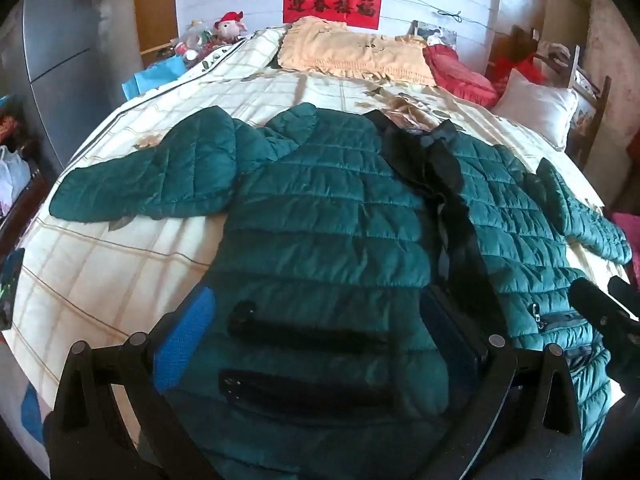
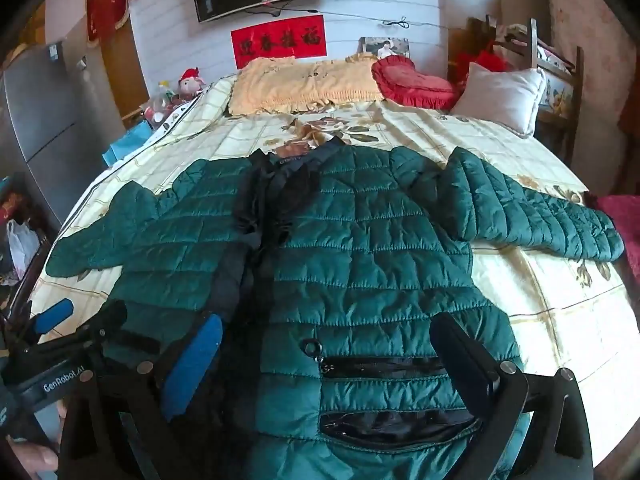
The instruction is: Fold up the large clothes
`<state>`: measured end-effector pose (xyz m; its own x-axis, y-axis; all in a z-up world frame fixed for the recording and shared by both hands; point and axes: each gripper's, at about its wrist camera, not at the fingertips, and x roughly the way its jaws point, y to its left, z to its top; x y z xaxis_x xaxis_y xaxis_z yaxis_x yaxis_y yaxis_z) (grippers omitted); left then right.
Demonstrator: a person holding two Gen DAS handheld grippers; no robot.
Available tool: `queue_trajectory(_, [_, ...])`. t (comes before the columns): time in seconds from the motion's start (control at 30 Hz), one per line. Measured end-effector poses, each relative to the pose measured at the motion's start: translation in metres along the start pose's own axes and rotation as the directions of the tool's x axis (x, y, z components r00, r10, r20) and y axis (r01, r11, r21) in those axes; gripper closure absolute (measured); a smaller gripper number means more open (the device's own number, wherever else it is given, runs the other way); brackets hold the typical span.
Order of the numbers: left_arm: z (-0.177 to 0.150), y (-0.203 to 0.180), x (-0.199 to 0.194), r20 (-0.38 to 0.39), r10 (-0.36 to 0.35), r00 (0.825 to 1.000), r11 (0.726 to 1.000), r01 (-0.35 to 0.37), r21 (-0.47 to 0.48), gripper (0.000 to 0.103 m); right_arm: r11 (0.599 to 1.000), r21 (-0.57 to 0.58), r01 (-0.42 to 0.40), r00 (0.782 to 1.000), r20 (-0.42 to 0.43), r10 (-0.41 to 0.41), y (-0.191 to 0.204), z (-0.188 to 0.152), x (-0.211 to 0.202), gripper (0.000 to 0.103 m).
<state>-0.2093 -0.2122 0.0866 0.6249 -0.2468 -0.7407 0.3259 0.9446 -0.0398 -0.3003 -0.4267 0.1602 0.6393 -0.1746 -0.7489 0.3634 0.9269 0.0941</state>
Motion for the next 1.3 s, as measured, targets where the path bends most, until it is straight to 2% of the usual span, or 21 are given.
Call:
queue_trajectory(0.2, [-0.002,-0.003,-0.001,-0.004,-0.012,1.0,1.0,0.012,0.001,0.001,1.0,-0.016,0.006,1.0,-0.001,-0.006,0.001,0.008,0.006,0.0])
queue_trajectory(0.3, [-0.002,-0.003,-0.001,-0.002,-0.011,1.0,1.0,0.011,0.0,0.001,1.0,-0.028,0.015,1.0,0.006,-0.015,0.003,-0.002,0.001,0.0])
queue_trajectory(0.57, [-0.003,-0.003,-0.001,-0.004,-0.01,1.0,1.0,0.01,0.004,0.001,1.0,0.008,0.002,1.0,0.004,-0.002,0.002,0.0,0.002,0.0])
queue_trajectory(0.87, [-0.006,-0.004,0.001,-0.012,-0.008,1.0,1.0,0.008,0.006,0.001,1.0,0.006,0.007,0.999,-0.034,-0.007,0.003,0.001,0.007,0.0])
queue_trajectory(0.97, [-0.006,-0.005,0.003,-0.014,-0.006,1.0,1.0,0.006,0.004,0.001,1.0,-0.007,0.015,1.0,0.013,-0.015,0.005,0.0,0.007,0.0])
queue_trajectory(1.3, [-0.002,-0.003,0.005,-0.003,-0.001,1.0,1.0,0.001,-0.004,0.001,1.0,-0.001,0.004,1.0,0.011,-0.004,0.007,0.006,0.009,0.0])
